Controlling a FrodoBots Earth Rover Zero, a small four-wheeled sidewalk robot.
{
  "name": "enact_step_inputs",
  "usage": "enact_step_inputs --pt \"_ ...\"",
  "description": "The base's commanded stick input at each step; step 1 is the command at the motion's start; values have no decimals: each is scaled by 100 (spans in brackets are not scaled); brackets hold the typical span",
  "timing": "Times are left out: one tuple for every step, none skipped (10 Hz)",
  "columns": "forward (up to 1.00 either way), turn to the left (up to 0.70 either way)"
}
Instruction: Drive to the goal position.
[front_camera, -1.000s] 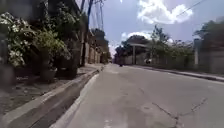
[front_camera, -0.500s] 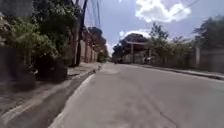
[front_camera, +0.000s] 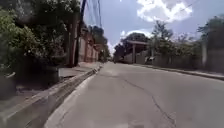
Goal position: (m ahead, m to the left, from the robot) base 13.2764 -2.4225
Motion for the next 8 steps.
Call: enact_step_inputs --pt "100 -4" --pt "100 -3" --pt "100 0" --pt "100 0" --pt "100 0" --pt "100 0" --pt "100 0" --pt "100 0"
